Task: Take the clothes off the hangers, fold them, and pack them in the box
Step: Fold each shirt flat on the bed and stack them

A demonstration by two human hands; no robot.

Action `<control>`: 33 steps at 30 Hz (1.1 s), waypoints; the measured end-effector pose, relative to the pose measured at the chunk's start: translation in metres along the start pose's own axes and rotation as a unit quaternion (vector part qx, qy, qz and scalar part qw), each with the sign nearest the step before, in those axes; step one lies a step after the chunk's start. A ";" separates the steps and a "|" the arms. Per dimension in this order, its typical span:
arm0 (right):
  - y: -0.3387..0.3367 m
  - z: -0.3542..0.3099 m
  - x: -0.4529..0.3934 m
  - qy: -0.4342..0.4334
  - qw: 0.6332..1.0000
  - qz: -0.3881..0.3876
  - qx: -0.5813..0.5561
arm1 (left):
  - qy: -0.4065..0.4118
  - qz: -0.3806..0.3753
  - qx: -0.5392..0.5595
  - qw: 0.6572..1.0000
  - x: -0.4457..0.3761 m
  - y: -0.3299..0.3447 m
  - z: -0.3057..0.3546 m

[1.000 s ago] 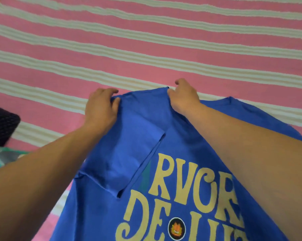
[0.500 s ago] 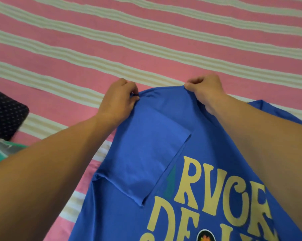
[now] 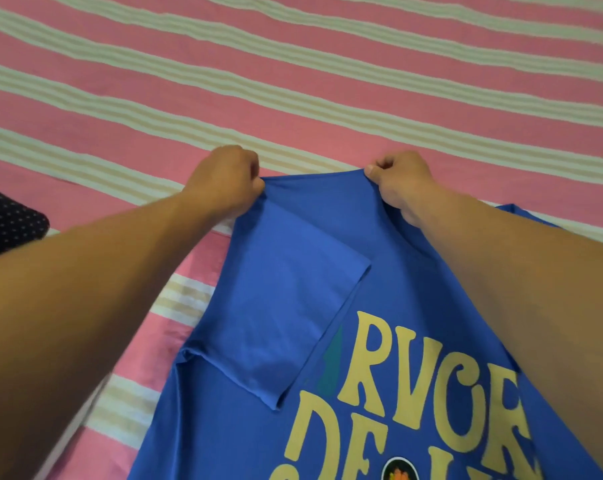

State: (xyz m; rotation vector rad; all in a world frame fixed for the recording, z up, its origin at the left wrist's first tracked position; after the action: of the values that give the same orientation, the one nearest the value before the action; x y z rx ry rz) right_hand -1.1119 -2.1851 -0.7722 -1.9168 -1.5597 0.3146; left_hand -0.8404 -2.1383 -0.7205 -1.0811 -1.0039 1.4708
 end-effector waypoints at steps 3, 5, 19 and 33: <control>0.011 -0.004 -0.007 -0.028 0.989 0.017 0.141 | -0.058 -0.038 -0.025 0.997 -0.011 0.017 -0.008; 0.018 -0.007 -0.001 -0.091 0.963 0.040 0.251 | -0.052 -0.020 -0.057 0.997 -0.002 0.033 -0.004; 0.003 -0.066 0.066 -0.279 0.903 0.108 0.308 | -0.188 -0.002 0.308 0.933 0.223 -0.024 -0.024; 0.145 -0.068 0.261 -0.239 0.890 -0.177 0.346 | -0.393 -0.032 0.001 0.919 0.588 -0.088 -0.123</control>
State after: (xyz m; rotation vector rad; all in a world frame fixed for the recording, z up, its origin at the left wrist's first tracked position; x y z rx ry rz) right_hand -0.8899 -1.9744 -0.7545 -1.0155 -1.7371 1.0775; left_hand -0.7528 -1.5375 -0.7412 -0.4163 -1.5612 1.8928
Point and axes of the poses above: each hand's wrist, its own x-axis away from the middle knuckle, its own y-axis out of the palm, z = x × y, the point moved 9 cm from there along -x, towards the middle knuckle, and after that the axes turned 12 degrees about z, right-handed, at the moved point
